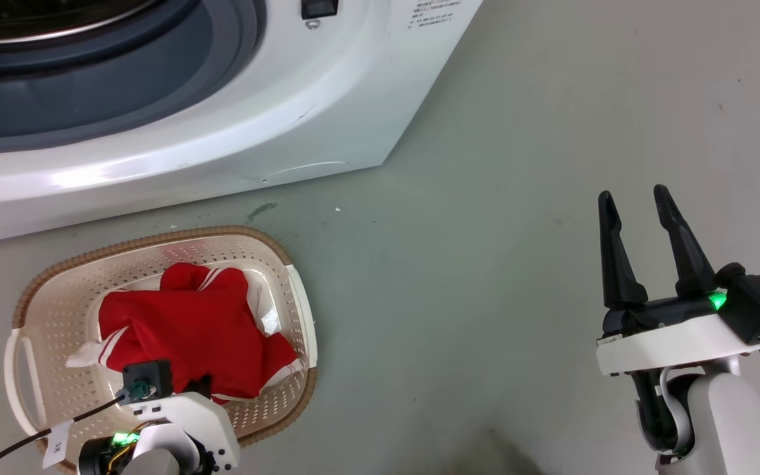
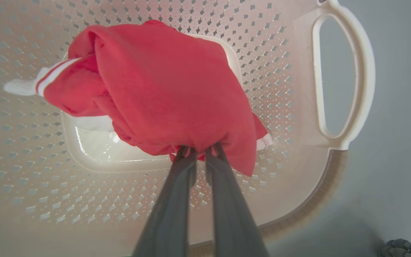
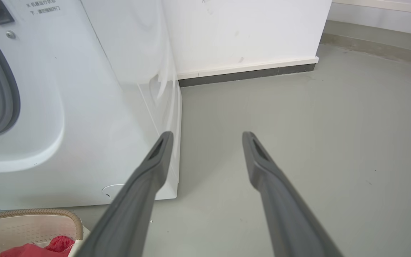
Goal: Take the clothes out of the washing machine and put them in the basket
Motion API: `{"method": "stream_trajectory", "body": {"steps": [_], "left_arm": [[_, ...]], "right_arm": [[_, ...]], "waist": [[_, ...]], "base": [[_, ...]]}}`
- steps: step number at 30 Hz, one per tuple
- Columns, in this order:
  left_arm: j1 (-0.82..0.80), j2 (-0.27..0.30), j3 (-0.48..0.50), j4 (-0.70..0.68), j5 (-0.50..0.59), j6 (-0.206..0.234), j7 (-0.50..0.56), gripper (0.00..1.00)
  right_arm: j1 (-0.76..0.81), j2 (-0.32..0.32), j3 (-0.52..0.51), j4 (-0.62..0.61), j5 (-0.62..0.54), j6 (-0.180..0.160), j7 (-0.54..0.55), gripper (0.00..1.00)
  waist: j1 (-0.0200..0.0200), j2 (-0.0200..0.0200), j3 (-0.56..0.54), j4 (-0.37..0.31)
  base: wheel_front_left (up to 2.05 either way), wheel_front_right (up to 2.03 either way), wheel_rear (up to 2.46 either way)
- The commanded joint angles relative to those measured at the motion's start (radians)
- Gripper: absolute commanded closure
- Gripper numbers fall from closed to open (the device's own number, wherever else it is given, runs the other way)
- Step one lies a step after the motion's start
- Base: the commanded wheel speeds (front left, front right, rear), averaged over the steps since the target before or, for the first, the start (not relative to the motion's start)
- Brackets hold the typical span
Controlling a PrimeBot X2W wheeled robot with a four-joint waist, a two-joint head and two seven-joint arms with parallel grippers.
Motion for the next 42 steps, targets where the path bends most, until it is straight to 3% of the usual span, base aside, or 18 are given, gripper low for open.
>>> {"method": "stream_trajectory", "body": {"steps": [1, 3, 10, 12, 13, 23, 32, 42], "left_arm": [[-0.02, -0.005, -0.004, 0.023, -0.005, -0.01, -0.006, 0.81], [-0.033, -0.011, -0.002, 0.036, -0.006, -0.013, -0.007, 0.0], [-0.008, -0.028, 0.021, -0.062, 0.006, 0.002, -0.007, 0.0], [0.021, -0.035, 0.044, -0.154, 0.02, 0.012, -0.007, 0.0], [0.056, -0.04, 0.076, -0.265, 0.041, 0.017, -0.007, 0.0], [0.193, -0.085, 0.153, -0.717, 0.175, 0.025, -0.007, 0.0], [0.265, -0.099, 0.153, -0.93, 0.251, 0.019, -0.007, 0.0], [0.377, -0.094, 0.173, -1.003, 0.302, 0.037, -0.007, 0.0]], "right_arm": [[-0.014, 0.0, -0.005, -0.001, 0.0, 0.0, -0.003, 0.0], [-0.01, 0.0, -0.01, -0.003, -0.007, 0.0, -0.003, 0.0], [0.016, 0.0, -0.016, 0.001, -0.025, 0.0, -0.003, 0.0], [0.03, 0.0, -0.022, 0.006, -0.031, 0.0, -0.003, 0.0], [0.048, 0.0, -0.026, 0.011, -0.039, 0.0, -0.003, 0.0], [0.111, 0.0, -0.051, 0.006, -0.051, 0.0, 0.013, 0.0], [0.152, 0.0, -0.049, -0.006, -0.049, 0.0, 0.032, 0.0], [0.216, 0.0, -0.032, -0.004, -0.046, 0.0, 0.051, 0.0]], "waist": [[-0.0002, 0.0, -0.016, 0.008], [-0.0002, 0.0, -0.036, 0.019], [-0.0002, 0.0, -0.125, 0.059], [-0.0002, 0.0, -0.172, 0.078], [-0.0002, 0.0, -0.214, 0.093], [-0.0002, 0.0, -0.328, 0.143], [-0.0002, 0.0, -0.408, 0.179], [-0.0002, 0.0, -0.501, 0.212]], "base": [[0.0, 0.0, 0.0], [0.0, 0.0, 0.0], [0.0, 0.0, 0.0], [0.0, 0.0, 0.0], [0.0, 0.0, 0.0], [0.0, 0.0, 0.0], [0.0, 0.0, 0.0], [0.0, 0.0, 0.0]]}}
